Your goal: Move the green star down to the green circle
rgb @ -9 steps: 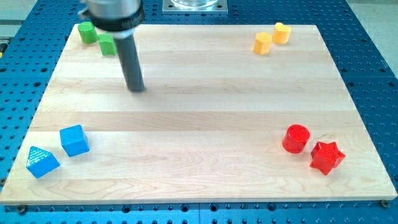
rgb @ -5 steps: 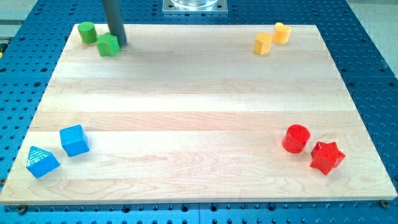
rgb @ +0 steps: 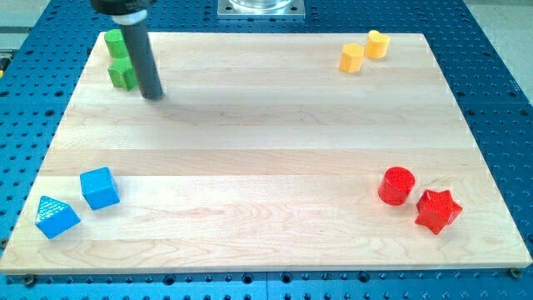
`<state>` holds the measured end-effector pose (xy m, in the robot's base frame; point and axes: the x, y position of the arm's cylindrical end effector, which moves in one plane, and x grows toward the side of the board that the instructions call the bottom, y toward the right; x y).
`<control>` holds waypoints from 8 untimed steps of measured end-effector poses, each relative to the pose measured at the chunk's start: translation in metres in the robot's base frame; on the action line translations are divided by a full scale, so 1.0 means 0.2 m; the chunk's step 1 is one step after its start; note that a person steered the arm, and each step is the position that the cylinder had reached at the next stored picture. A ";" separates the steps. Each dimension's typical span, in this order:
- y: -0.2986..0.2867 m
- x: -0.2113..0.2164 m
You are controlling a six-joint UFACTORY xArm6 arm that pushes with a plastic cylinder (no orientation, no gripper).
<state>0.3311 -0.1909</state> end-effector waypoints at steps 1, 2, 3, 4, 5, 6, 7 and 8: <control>-0.03 -0.23; 0.03 -0.39; 0.21 -0.32; 0.43 -0.32; 0.55 -0.31; 0.55 -0.23; 0.55 -0.22; 0.56 -0.22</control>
<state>0.2866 -0.0786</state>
